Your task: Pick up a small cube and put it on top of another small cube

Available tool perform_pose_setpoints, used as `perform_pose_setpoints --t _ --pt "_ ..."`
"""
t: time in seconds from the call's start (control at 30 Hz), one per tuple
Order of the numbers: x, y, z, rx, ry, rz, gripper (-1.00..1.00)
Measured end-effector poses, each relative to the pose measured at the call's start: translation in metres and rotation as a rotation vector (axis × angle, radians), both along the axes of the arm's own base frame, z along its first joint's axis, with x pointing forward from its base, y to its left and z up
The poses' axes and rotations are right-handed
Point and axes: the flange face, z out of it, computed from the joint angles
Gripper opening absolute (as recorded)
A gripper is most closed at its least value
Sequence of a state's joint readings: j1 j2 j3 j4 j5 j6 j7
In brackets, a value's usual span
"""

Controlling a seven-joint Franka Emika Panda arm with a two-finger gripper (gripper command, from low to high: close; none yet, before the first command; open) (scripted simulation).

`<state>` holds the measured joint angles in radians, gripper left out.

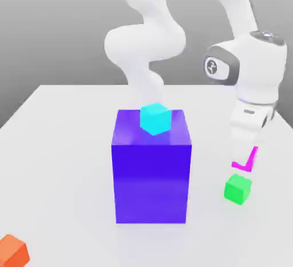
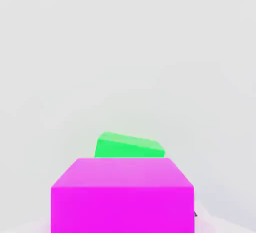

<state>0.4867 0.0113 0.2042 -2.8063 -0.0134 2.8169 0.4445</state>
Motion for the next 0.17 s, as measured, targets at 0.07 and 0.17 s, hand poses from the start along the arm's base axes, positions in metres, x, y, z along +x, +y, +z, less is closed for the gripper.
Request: perform_pose_setpoints --t 0.07,0.17 --pt "-0.0012 -0.0006 -0.0193 0.000 0.000 0.001 1.00" --pt "-0.0012 -0.0006 -0.0193 0.000 0.000 0.000 1.00"
